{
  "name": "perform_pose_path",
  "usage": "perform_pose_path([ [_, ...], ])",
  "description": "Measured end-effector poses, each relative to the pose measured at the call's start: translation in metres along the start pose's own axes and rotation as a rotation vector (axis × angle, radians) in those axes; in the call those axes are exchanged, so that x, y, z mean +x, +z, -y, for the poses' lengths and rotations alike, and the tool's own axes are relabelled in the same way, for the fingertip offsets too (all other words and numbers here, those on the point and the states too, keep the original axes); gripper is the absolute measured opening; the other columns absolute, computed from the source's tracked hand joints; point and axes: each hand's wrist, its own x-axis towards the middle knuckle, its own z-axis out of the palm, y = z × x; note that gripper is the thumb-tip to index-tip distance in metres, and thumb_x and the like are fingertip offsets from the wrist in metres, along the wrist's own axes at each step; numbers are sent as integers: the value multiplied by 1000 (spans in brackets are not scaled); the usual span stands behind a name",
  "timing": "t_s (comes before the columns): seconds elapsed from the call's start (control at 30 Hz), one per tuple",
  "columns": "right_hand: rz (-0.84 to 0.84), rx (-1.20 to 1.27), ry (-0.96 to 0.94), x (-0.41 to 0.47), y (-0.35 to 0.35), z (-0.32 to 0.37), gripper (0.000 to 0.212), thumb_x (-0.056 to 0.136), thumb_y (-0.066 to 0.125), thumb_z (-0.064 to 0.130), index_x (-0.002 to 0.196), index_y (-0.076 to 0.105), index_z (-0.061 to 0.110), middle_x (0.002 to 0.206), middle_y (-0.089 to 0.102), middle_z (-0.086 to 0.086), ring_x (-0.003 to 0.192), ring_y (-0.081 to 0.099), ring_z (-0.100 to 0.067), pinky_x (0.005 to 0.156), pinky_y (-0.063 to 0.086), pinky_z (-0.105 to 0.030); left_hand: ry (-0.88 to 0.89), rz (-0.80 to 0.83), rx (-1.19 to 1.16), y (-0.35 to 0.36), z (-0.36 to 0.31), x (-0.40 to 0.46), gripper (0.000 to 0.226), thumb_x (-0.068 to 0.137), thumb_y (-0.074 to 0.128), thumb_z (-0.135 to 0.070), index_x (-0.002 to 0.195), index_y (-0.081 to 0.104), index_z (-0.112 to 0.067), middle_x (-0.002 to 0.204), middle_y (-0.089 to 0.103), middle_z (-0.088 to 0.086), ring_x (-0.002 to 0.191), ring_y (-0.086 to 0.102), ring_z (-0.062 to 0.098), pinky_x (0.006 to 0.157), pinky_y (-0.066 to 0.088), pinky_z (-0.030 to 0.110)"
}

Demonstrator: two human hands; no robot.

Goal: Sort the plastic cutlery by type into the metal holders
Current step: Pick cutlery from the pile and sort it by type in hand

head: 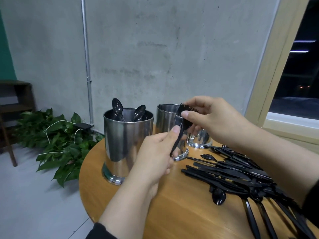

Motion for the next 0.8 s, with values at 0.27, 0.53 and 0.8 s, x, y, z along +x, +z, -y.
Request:
perform_pose_path([
  [0.27, -22, -69, 60, 27, 0, -26, 9, 97, 66, 28, 93, 69, 21, 80, 74, -14, 73, 69, -43, 71, 56, -66, 194, -53, 291, 8, 8, 28, 56, 104, 50, -46, 59, 50, -12, 48, 47, -6, 46, 41, 9, 48, 34, 19],
  [0.53, -399, -211, -119, 87, -46, -20, 8, 99, 62, 17, 93, 64, 12, 68, 66, -9, 45, 55, -5, 52, 48, -25, 147, -66, 150, 11, 17, 53, 51, 99, 45, -63, 144, 52, -39, 117, 70, -18, 110, 65, 1, 99, 55, 40],
  [0.8, -275, -578, -90, 144, -18, -64, 15, 100, 59, 24, 105, 67, 13, 83, 72, -7, 74, 67, -27, 68, 48, -33, 106, -28, 87, 15, 16, 58, 21, 106, 47, -35, 94, 60, -45, 98, 73, -13, 91, 71, -1, 84, 62, 36],
])
